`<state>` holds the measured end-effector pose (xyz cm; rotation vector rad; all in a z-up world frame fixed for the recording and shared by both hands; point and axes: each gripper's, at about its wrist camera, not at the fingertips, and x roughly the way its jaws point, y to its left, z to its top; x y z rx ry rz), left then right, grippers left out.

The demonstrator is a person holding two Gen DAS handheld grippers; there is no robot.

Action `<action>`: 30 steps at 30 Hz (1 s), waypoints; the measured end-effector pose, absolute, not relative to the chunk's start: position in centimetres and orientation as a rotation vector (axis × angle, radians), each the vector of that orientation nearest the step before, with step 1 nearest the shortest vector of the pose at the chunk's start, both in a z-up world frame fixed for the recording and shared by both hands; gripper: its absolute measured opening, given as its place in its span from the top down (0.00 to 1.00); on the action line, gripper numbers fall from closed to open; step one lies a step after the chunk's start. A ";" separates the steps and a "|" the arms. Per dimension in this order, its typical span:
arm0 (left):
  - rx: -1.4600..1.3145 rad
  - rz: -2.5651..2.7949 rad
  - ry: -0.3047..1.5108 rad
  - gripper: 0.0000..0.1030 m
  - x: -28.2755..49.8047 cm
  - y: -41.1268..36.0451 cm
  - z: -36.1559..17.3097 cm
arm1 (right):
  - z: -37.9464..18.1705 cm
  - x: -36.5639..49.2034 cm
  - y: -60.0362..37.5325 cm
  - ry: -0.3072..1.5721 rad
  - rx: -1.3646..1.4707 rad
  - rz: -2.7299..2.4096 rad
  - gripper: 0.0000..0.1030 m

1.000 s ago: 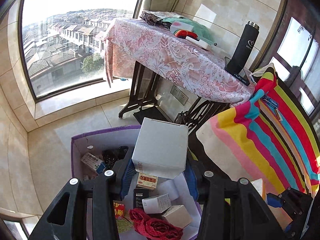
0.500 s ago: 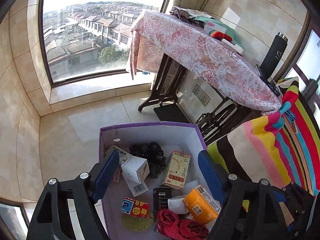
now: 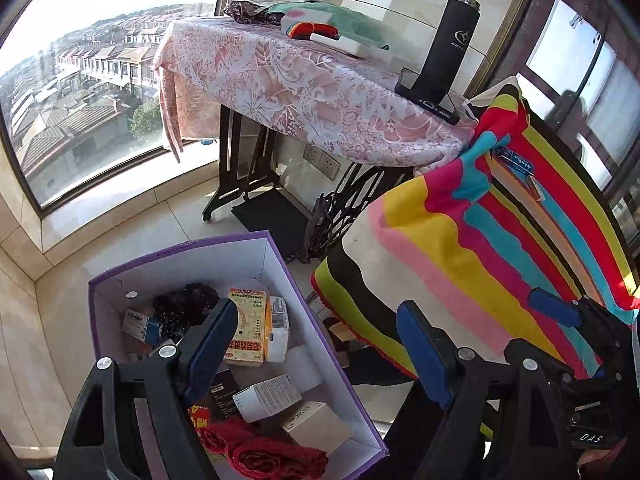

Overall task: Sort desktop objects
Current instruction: 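Open the left tool over the purple-rimmed box while the right tool releases the tissue pack, then move both tools back over the striped table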

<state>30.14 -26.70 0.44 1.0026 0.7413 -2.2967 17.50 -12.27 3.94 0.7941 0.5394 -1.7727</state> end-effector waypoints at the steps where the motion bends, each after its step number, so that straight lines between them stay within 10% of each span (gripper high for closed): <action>1: 1.020 -2.334 0.729 0.20 28.8 -25.9 1.1 | 4.3 16.5 -11.5 0.533 0.788 -1.801 0.30; 30: 1.266 -2.624 0.023 0.19 -23.7 -15.8 4.2 | 4.0 -26.8 -2.9 0.421 1.054 -2.306 0.27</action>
